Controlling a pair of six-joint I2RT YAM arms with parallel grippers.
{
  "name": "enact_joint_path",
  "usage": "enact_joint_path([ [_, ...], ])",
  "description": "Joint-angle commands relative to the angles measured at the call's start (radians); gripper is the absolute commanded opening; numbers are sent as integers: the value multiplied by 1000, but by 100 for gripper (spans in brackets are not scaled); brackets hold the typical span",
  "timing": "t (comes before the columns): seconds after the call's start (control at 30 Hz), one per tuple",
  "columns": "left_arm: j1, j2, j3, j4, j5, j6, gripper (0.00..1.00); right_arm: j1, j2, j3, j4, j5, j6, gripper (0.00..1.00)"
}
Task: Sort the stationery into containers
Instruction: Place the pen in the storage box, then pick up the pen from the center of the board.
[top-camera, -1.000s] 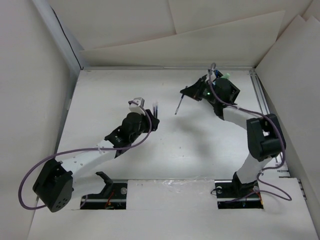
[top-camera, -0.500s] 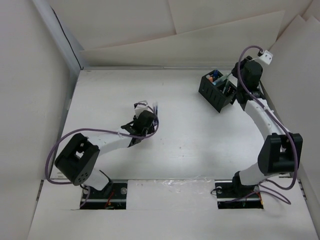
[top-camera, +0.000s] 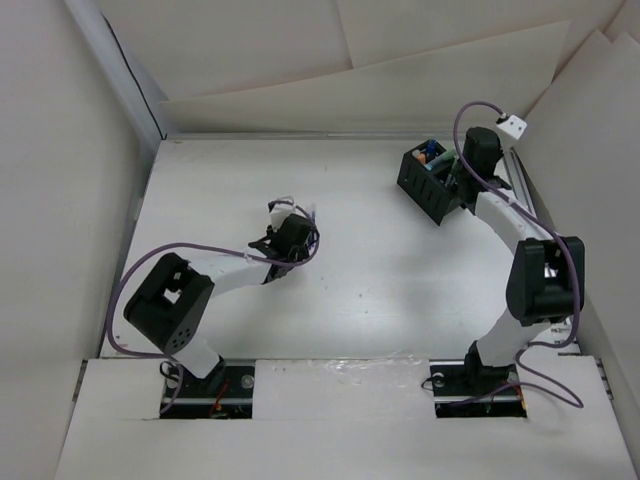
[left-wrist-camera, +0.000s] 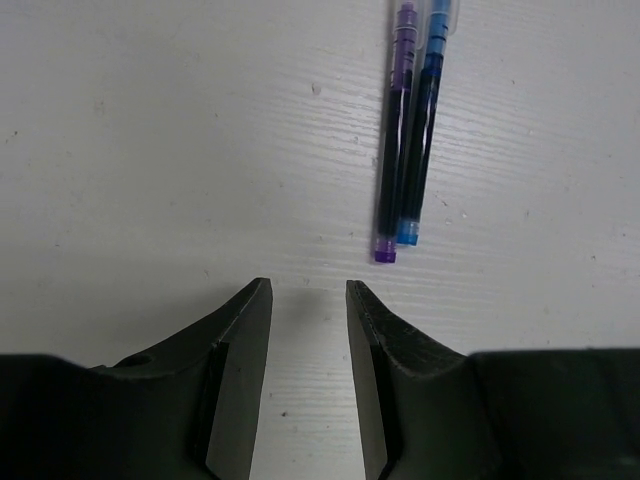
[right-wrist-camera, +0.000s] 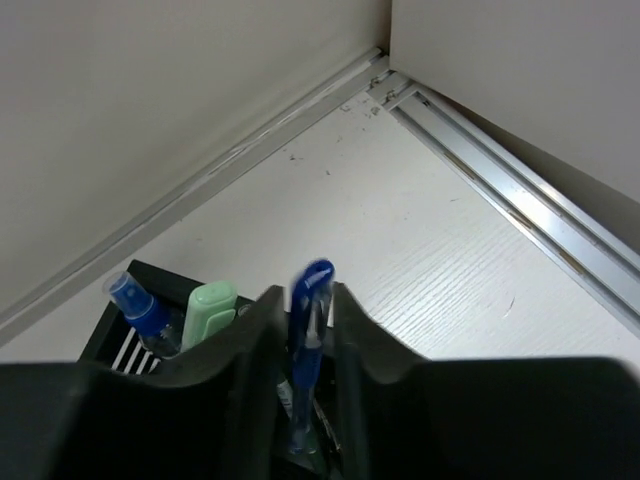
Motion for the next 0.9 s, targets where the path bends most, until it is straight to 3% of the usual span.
enact_joint_path([
  [0.0, 8, 2, 35, 21, 17, -7, 33, 30, -9, 18, 17, 57, 14, 35],
  [0.37, 8, 45, 66, 41, 59, 12, 34, 50, -159, -99, 37, -84, 51, 78],
  [0.6, 8, 85, 104, 41, 34, 3, 29, 60, -270, -159, 37, -153, 71, 78],
  [0.87, 8, 140, 173, 18, 25, -25, 24, 60, -251, -168, 47, -219, 71, 75],
])
